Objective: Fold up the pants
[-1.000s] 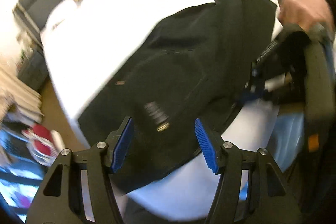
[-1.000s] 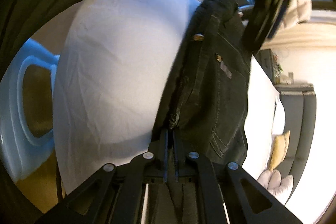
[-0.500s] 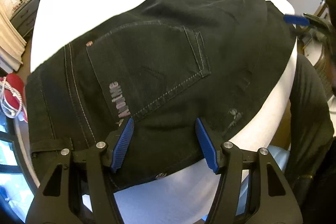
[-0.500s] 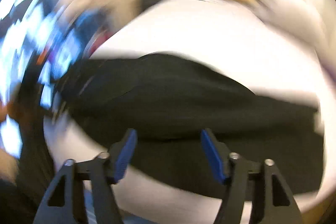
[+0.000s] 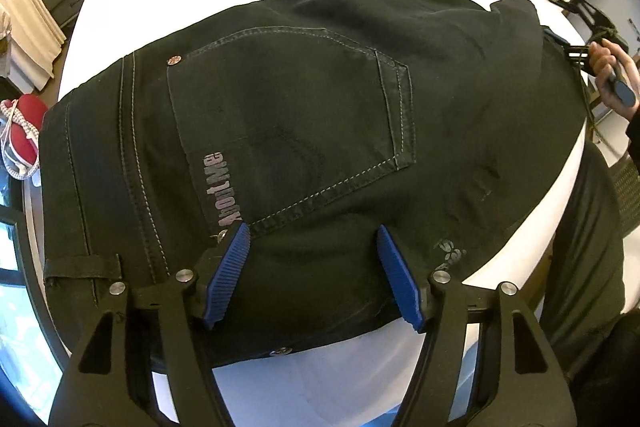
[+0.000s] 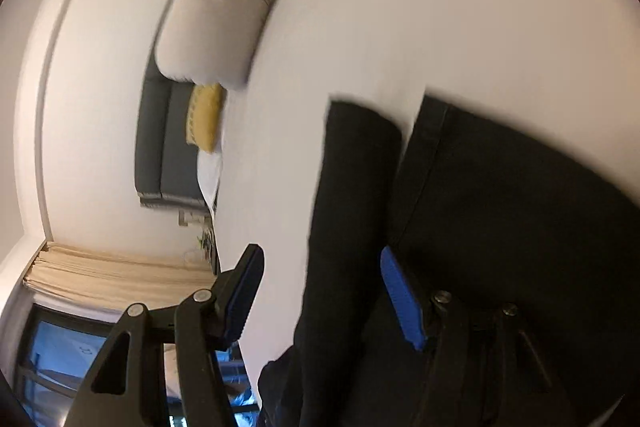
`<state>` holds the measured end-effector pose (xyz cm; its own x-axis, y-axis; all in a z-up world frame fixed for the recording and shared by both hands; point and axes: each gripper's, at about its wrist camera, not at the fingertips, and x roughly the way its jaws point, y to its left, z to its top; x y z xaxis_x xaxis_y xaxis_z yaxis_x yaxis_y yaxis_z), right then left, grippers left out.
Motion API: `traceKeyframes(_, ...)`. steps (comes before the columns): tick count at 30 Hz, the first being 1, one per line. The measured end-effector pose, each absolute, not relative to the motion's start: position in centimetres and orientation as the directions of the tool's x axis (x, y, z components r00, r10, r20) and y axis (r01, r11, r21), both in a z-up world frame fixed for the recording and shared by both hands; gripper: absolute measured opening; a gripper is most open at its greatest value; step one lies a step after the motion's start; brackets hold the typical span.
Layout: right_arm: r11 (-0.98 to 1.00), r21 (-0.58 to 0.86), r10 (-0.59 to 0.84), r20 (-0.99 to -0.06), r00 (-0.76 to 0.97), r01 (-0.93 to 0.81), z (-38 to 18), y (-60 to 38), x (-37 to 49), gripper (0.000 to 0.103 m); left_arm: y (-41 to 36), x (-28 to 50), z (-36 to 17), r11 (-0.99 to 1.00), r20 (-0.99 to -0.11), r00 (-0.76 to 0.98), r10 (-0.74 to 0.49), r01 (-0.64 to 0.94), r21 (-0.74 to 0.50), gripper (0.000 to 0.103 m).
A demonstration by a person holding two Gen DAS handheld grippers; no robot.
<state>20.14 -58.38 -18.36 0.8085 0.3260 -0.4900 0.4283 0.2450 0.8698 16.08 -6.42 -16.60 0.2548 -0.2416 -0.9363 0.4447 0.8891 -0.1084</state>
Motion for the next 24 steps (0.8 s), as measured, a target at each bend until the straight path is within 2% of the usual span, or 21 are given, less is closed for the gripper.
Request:
traceKeyframes(1, 0.252, 0.856, 0.344, -0.515, 0.785, 0.451, -19.0, -57.7, 21.1, 0.062, -6.5, 16.0, -16.6, 0.890, -0.937, 0.256, -0.238, 0.442, -0.106, 0.067)
traceKeyframes(2, 0.270, 0.841, 0.345, -0.540, 0.768, 0.470, -19.3, -57.1, 21.9, 0.053, -6.5, 16.0, -16.6, 0.892, -0.938, 0.257, -0.234, 0.441, -0.102, 0.068)
traceKeyframes(5, 0.278, 0.844, 0.364, -0.535, 0.763, 0.459, -19.6, -56.3, 23.5, 0.037, -7.1, 15.9, -16.7, 0.893, -0.939, 0.263, -0.222, 0.442, -0.088, 0.071)
traceKeyframes(6, 0.285, 0.842, 0.364, -0.538, 0.760, 0.459, -19.5, -56.0, 23.8, 0.016, -7.5, 15.9, -16.8, 0.893, -0.939, 0.265, -0.221, 0.441, -0.085, 0.071)
traceKeyframes(7, 0.304, 0.831, 0.358, -0.552, 0.753, 0.465, -19.1, -56.1, 24.3, 0.007, -7.6, 15.9, -16.8, 0.894, -0.938, 0.267, -0.220, 0.440, -0.084, 0.072)
traceKeyframes(10, 0.374, 0.795, 0.315, -0.593, 0.741, 0.477, -16.5, -55.8, 24.5, 0.006, -7.8, 15.6, -16.8, 0.894, -0.937, 0.272, -0.219, 0.440, -0.081, 0.072)
traceKeyframes(14, 0.482, 0.742, 0.283, -0.635, 0.719, 0.466, -9.7, -56.3, 24.5, 0.006, -7.6, 15.6, -16.7, 0.892, -0.933, 0.279, -0.227, 0.445, -0.084, 0.073)
traceKeyframes(17, 0.537, 0.697, 0.252, -0.670, 0.699, 0.475, -4.1, -56.2, 25.5, 0.019, -7.8, 15.6, -16.8, 0.890, -0.932, 0.281, -0.230, 0.449, -0.084, 0.074)
traceKeyframes(19, 0.581, 0.669, 0.195, -0.668, 0.718, 0.464, -0.8, -56.6, 25.3, 0.085, -7.8, 15.6, -16.8, 0.890, -0.931, 0.282, -0.231, 0.449, -0.084, 0.074)
traceKeyframes(20, 0.591, 0.646, 0.130, -0.667, 0.734, 0.483, 0.4, -56.9, 24.6, 0.095, -7.8, 15.6, -16.8, 0.889, -0.931, 0.283, -0.231, 0.449, -0.084, 0.074)
traceKeyframes(21, 0.593, 0.616, 0.026, -0.658, 0.753, 0.518, 1.6, -57.4, 23.5, 0.099, -7.8, 15.6, -16.7, 0.889, -0.930, 0.284, -0.233, 0.450, -0.085, 0.074)
traceKeyframes(22, 0.586, 0.611, -0.031, -0.639, 0.768, 0.532, 2.3, -57.9, 22.4, 0.099, -7.8, 15.6, -16.7, 0.889, -0.929, 0.286, -0.234, 0.450, -0.086, 0.074)
traceKeyframes(24, 0.550, 0.695, -0.029, -0.538, 0.842, 0.464, 2.8, -58.9, 20.6, 0.099, -7.6, 15.5, -16.8, 0.889, -0.927, 0.290, -0.236, 0.449, -0.086, 0.074)
